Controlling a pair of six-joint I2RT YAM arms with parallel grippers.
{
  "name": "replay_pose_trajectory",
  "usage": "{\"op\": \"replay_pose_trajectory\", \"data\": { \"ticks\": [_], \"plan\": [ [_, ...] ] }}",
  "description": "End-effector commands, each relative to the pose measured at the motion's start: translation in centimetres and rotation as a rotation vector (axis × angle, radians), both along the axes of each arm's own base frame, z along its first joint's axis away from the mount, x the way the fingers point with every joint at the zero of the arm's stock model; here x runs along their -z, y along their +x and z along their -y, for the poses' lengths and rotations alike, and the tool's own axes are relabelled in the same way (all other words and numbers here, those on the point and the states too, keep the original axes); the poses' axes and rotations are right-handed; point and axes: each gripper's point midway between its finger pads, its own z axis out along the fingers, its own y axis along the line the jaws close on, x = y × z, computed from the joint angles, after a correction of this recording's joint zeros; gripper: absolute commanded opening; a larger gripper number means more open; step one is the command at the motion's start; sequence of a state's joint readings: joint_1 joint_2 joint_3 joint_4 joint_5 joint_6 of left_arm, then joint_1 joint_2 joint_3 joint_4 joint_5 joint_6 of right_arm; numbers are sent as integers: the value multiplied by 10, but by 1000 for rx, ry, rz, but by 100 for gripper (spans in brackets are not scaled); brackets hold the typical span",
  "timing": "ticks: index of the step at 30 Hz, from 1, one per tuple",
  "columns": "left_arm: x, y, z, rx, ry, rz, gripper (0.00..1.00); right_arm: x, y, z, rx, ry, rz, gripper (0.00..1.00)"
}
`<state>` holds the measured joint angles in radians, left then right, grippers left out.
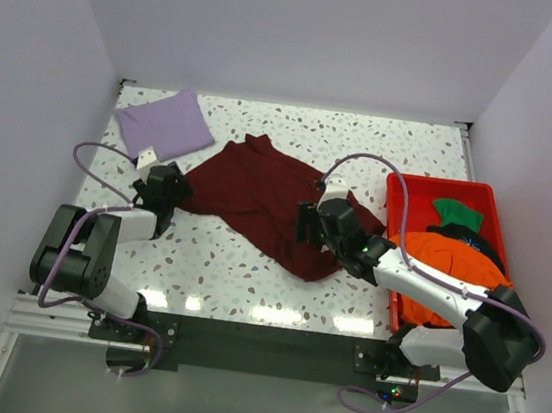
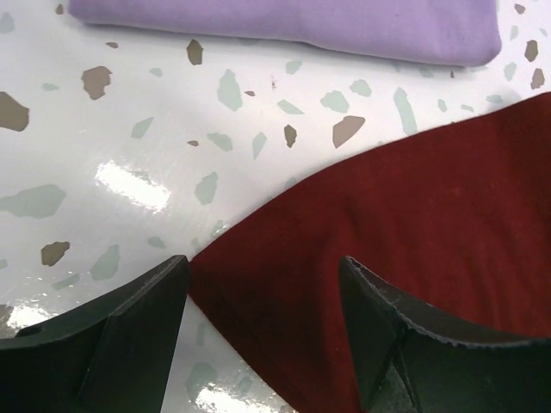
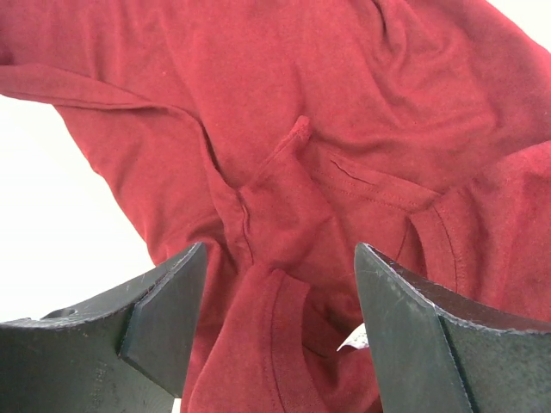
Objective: Fold and stack the t-shirts
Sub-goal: Flatten the tshirt out
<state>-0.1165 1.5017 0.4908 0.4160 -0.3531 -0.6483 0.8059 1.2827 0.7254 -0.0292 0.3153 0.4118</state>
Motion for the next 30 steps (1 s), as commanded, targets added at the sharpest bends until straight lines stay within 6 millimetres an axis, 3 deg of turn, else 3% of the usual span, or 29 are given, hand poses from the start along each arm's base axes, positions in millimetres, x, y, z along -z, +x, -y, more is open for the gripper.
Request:
{"op": "replay_pose_trajectory", "data": {
  "ticks": [1,15,23,29,30],
  "plan": [
    [-8,-2,-14,-99,6,34,74,-27,7,-7,11,78,66,72],
    [1,-6,-16,-138,-16,-11,66,-23,9,-7,14,59,58,73],
    [20,1,-13,-133,-6,-136,59,-23,7,-1,26,55,63,73],
    [22,1,-10,-116,-9,-151,38,-28,5,3,35,62,78,73],
    [22,1,-9,-112,-9,-151,27,-29,4,4,36,63,81,73]
  ]
}}
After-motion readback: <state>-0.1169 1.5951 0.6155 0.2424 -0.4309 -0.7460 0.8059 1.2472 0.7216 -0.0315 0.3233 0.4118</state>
